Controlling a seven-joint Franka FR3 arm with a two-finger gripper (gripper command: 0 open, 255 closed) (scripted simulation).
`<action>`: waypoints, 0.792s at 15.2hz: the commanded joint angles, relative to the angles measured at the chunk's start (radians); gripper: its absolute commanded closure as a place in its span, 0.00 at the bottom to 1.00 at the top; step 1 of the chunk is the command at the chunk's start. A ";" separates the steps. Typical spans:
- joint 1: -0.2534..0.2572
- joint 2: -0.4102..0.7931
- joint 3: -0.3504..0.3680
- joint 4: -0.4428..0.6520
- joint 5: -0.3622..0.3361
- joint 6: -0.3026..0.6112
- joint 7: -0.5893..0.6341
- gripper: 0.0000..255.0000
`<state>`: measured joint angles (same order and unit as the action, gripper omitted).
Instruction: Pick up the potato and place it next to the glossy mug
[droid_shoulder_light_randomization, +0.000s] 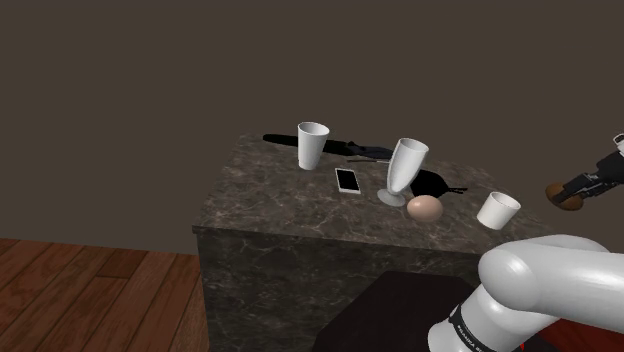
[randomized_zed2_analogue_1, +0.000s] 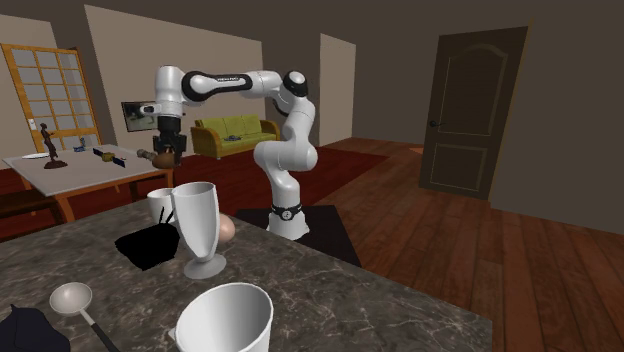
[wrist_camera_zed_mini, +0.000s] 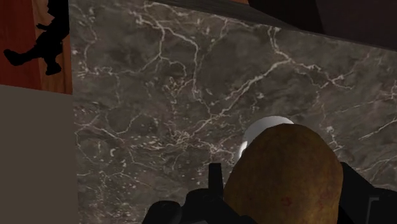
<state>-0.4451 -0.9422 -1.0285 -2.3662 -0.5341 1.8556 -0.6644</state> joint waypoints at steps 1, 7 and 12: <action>0.001 0.001 -0.017 -0.017 -0.011 0.022 -0.001 1.00; 0.002 0.007 -0.074 -0.072 -0.049 0.093 -0.005 1.00; 0.009 0.018 -0.128 -0.112 -0.082 0.155 -0.008 1.00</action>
<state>-0.4423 -0.9298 -1.1399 -2.4717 -0.6080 1.9939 -0.6710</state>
